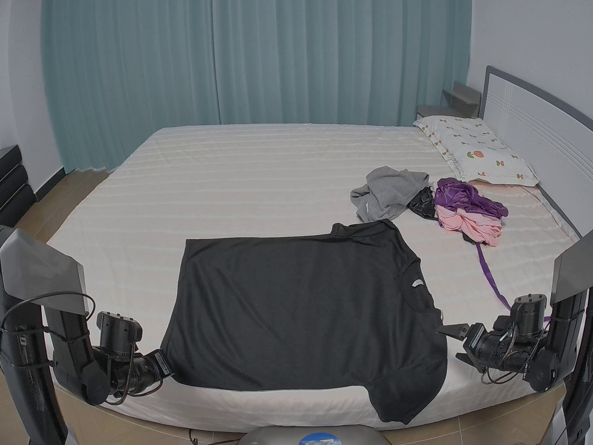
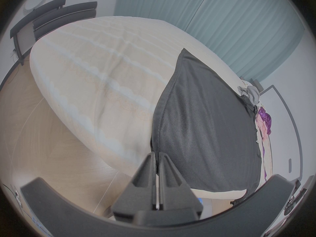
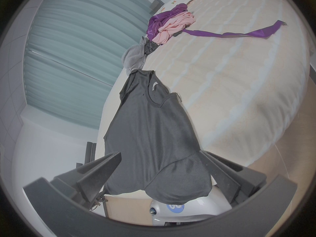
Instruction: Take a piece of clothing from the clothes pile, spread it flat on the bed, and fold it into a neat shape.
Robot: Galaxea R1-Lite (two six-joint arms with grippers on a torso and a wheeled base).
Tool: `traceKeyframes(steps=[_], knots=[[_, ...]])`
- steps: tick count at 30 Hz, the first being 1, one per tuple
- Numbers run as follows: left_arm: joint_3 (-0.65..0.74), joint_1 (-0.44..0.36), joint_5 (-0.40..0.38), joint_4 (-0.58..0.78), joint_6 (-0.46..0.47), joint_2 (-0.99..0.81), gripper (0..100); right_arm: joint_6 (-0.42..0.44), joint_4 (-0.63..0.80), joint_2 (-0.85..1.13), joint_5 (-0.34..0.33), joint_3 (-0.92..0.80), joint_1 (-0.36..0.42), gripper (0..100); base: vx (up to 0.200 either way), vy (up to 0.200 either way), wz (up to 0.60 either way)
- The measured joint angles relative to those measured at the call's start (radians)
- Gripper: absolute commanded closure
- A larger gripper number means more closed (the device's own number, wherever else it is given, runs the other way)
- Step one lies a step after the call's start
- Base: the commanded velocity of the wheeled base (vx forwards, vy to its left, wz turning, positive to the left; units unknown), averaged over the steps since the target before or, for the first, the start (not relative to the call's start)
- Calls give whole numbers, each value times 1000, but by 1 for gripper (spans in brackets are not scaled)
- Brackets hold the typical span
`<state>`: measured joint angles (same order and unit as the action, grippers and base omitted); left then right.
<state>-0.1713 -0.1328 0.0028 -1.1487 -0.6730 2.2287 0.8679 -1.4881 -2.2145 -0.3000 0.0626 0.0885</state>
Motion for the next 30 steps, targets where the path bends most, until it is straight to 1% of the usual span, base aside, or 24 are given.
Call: traceKeyframes(steps=[5, 9, 12, 16, 21, 22, 25, 30], knots=[[14, 1, 0, 0, 0, -14, 100, -26, 3, -18, 59, 7, 5, 0, 0, 0, 0], [29, 3, 0, 0, 0, -24, 100, -53, 3, -58, 118, 26, 29, 0, 0, 0, 0], [37, 7, -1, 0, -2, -34, 100, -60, 9, -92, 148, 59, 48, 0, 0, 0, 0], [41, 14, -2, 0, -3, -44, 100, -66, 23, -137, 157, 117, 54, 0, 0, 0, 0], [44, 20, -4, 0, -3, -51, 100, -104, 66, -175, 159, 185, 47, 0, 0, 0, 0], [44, 20, -4, 0, -3, -52, 100, -106, 81, -179, 160, 199, 45, 100, 0, 0, 0], [44, 22, -4, 0, -3, -53, 100, -108, 115, -187, 160, 235, 42, 100, 0, 0, 0], [42, 24, -4, 0, -3, -55, 100, -109, 127, -190, 167, 288, 34, 100, 0, 0, 0]])
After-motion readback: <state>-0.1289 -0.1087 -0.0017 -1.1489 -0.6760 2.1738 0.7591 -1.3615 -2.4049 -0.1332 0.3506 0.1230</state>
